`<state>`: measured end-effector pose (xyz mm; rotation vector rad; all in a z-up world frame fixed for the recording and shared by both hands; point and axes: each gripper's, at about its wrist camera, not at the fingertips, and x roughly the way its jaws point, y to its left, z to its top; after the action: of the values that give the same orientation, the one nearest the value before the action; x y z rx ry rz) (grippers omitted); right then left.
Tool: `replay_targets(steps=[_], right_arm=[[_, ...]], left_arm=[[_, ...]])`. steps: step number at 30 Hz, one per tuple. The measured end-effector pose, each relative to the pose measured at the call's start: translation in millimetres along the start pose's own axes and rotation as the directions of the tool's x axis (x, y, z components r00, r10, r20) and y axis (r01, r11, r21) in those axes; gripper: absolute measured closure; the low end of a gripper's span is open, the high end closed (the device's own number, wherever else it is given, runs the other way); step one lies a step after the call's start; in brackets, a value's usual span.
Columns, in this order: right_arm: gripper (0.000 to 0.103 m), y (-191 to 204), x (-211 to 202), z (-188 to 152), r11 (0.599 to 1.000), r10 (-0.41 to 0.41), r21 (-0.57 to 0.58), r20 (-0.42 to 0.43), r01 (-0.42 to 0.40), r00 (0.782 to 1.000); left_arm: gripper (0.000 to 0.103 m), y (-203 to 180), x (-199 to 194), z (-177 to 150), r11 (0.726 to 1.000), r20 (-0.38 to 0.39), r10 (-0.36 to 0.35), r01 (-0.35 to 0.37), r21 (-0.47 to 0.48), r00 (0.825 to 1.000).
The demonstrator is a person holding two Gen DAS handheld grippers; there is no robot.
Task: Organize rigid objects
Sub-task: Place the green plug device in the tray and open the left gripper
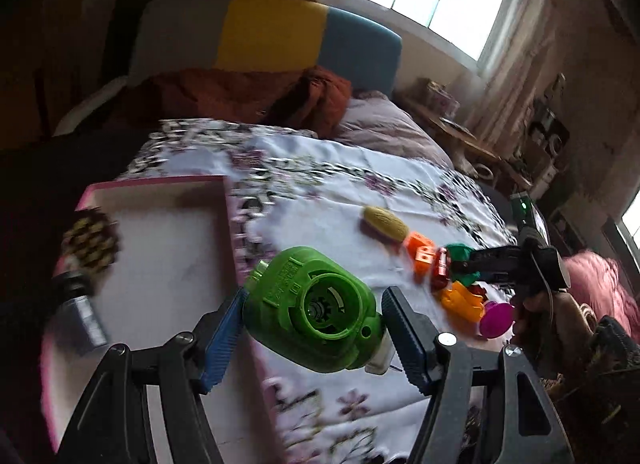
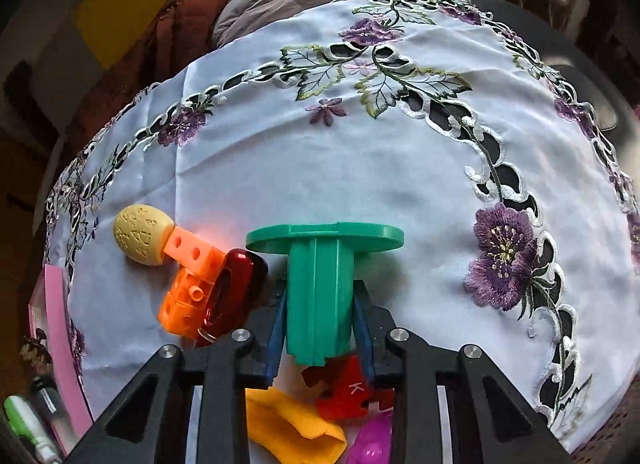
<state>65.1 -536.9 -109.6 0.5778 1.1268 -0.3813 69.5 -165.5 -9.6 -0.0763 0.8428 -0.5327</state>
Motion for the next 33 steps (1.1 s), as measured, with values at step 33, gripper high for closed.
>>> replay_targets(steps=[33], right_arm=[[0.066, 23, 1, 2, 0.976, -0.110, -0.184, 0.039, 0.115, 0.993]], left_arm=[[0.033, 106, 56, 24, 0.974, -0.115, 0.223, -0.219, 0.053, 0.968]])
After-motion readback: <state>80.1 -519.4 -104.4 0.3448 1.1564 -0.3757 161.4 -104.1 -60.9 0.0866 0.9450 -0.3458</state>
